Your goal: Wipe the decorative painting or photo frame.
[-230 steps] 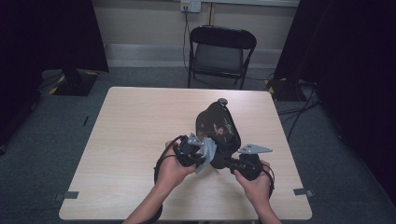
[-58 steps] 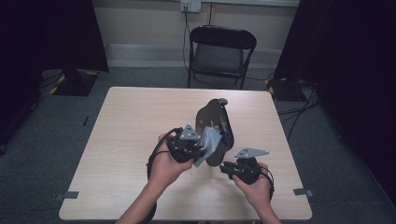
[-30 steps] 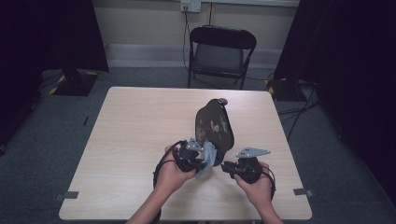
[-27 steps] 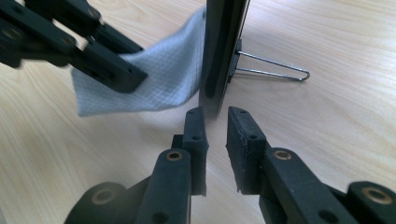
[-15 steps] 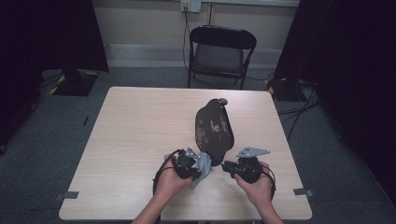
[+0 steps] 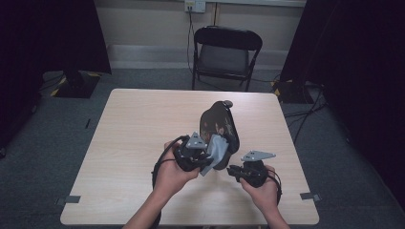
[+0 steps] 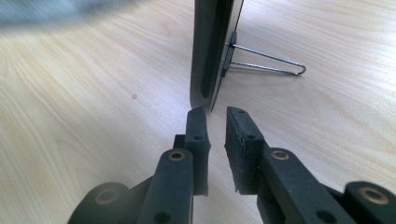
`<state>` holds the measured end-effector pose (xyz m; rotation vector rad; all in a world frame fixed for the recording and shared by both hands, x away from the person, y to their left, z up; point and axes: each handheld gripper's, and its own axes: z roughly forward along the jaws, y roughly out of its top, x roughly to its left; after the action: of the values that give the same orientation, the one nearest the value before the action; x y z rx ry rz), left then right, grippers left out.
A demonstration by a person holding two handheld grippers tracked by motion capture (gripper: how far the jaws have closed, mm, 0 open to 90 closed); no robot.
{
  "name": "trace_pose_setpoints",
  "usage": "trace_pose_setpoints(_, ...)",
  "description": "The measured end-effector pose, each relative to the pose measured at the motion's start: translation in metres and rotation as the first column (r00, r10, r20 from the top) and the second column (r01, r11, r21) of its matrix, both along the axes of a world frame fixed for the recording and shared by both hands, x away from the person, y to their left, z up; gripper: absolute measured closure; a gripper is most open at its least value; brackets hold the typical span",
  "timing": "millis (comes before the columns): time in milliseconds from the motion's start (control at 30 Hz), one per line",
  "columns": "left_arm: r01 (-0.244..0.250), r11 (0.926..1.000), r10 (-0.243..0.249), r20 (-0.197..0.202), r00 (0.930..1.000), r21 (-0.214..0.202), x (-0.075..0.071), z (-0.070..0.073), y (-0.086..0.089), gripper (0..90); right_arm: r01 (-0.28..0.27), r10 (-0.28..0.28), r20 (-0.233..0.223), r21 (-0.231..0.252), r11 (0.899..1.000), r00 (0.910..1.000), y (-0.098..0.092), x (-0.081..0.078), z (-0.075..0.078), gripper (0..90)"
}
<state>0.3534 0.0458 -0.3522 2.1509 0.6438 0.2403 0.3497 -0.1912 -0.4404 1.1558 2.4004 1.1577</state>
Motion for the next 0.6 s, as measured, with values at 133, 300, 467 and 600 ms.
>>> trace_pose_setpoints(133,0.031,0.9994,-0.030,0.064,0.9975,-0.019,-0.009,0.019,-0.010,79.2,0.003,-0.003,-0.007,0.000,1.000,1.0000,-0.001,0.000,-0.001,79.8)
trace_pose_setpoints(300,0.060,0.9978,-0.058,0.075,0.9955,-0.028,-0.013,0.021,-0.018,79.1,0.006,-0.006,-0.007,0.000,1.000,1.0000,-0.002,0.001,-0.002,79.9)
trace_pose_setpoints(467,0.061,0.9981,-0.061,0.016,0.9980,-0.003,-0.010,-0.002,-0.021,79.2,0.015,-0.015,-0.007,0.001,1.000,0.9999,-0.004,0.001,0.000,79.9)
trace_pose_setpoints(600,0.048,0.9985,-0.048,-0.027,0.9985,0.025,-0.006,-0.024,-0.019,79.2,0.024,-0.024,-0.005,0.004,1.000,0.9997,-0.007,0.002,0.000,79.5)
